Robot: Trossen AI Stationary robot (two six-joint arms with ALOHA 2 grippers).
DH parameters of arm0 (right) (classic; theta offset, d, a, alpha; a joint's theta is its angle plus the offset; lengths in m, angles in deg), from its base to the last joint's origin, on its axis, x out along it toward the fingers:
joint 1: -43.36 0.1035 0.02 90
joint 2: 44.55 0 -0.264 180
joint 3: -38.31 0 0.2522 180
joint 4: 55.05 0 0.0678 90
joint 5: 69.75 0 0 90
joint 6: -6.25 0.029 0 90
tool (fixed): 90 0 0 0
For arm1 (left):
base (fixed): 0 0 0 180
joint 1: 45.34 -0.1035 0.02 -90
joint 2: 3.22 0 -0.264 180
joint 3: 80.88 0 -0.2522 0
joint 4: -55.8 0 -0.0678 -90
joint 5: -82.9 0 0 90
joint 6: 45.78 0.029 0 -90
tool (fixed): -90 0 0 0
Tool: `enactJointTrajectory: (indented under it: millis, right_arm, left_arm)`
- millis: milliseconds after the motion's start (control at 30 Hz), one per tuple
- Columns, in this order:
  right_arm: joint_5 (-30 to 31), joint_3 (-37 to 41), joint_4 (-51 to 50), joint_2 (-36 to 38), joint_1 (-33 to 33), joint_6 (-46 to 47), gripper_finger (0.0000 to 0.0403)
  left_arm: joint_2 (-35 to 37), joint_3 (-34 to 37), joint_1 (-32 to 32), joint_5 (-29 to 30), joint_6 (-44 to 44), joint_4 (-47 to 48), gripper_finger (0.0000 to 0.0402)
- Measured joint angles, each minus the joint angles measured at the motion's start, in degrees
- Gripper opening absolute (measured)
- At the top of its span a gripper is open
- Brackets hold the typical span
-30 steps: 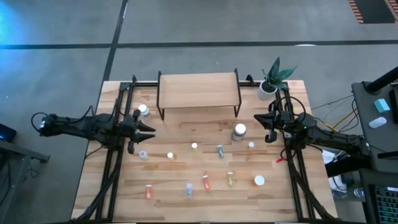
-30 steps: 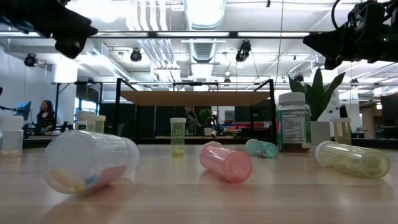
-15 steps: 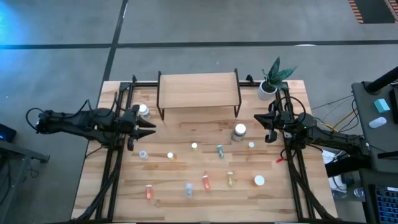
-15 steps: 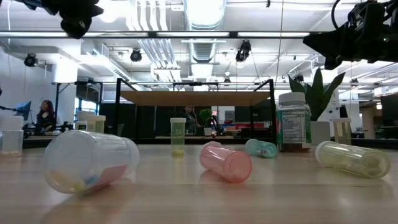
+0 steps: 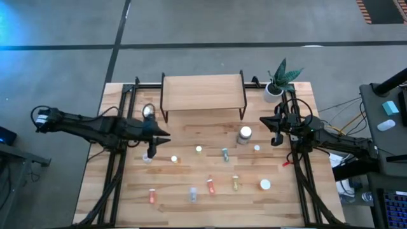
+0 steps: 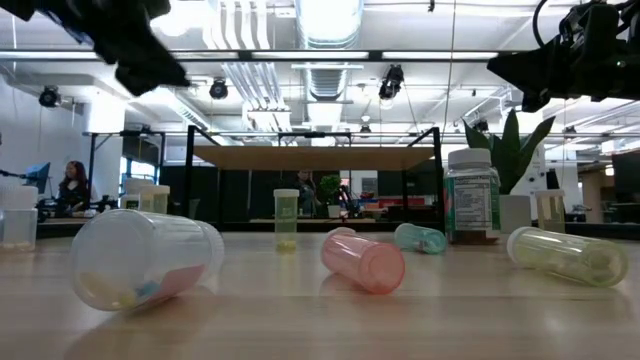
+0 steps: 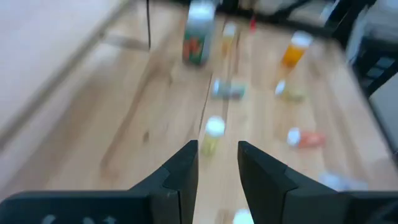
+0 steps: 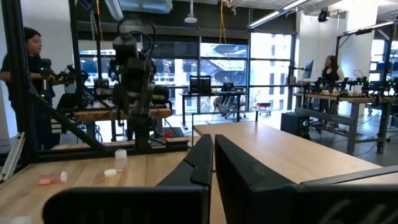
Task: Pick and place medicine bottles onto shelf by color
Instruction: Put the yellow pill bottle on the shelf
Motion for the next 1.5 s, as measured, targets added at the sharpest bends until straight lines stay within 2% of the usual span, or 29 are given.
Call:
enactJointTrajectory:
  millis: [167, 267, 433, 600, 733, 1133, 1500]
  right_arm:
    - [0.0, 0.0, 0.0, 0.0, -0.01, -0.02, 0.0009]
    - [0.0, 0.0, 0.0, 0.0, -0.01, -0.04, 0.0009]
    - [0.0, 0.0, -0.02, 0.0, 0.0, -0.01, 0.0009]
    - [0.0, 0.0, -0.02, -0.02, 0.0, 0.0, 0.0009]
    - [0.0, 0.0, -0.02, -0.07, -0.02, -0.06, 0.0009]
    - [0.0, 0.0, -0.02, -0.09, -0.02, -0.06, 0.0009]
    - [0.0, 0.0, -0.01, -0.09, 0.0, -0.08, 0.0009]
  left_arm:
    - [-5.11, -4.11, 0.0, -1.79, -4.78, 11.32, 0.0098]
    - [-8.6, -8.14, 0.0, -2.77, -5.54, 15.72, 0.0115]
    - [-16.54, -14.74, 0.03, -6.41, -4.41, 18.89, 0.0181]
    - [-24.8, -17.68, 0.43, -12.33, -3.99, 20.57, 0.0256]
    - [-29.71, -19.14, 0.48, -15.3, -3.6, 20.51, 0.0287]
    - [-39.91, -19.74, 0.48, -14.55, 0.4, 20.38, 0.0292]
    - [-44.54, -19.68, 0.48, -14.55, 0.46, 19.98, 0.0293]
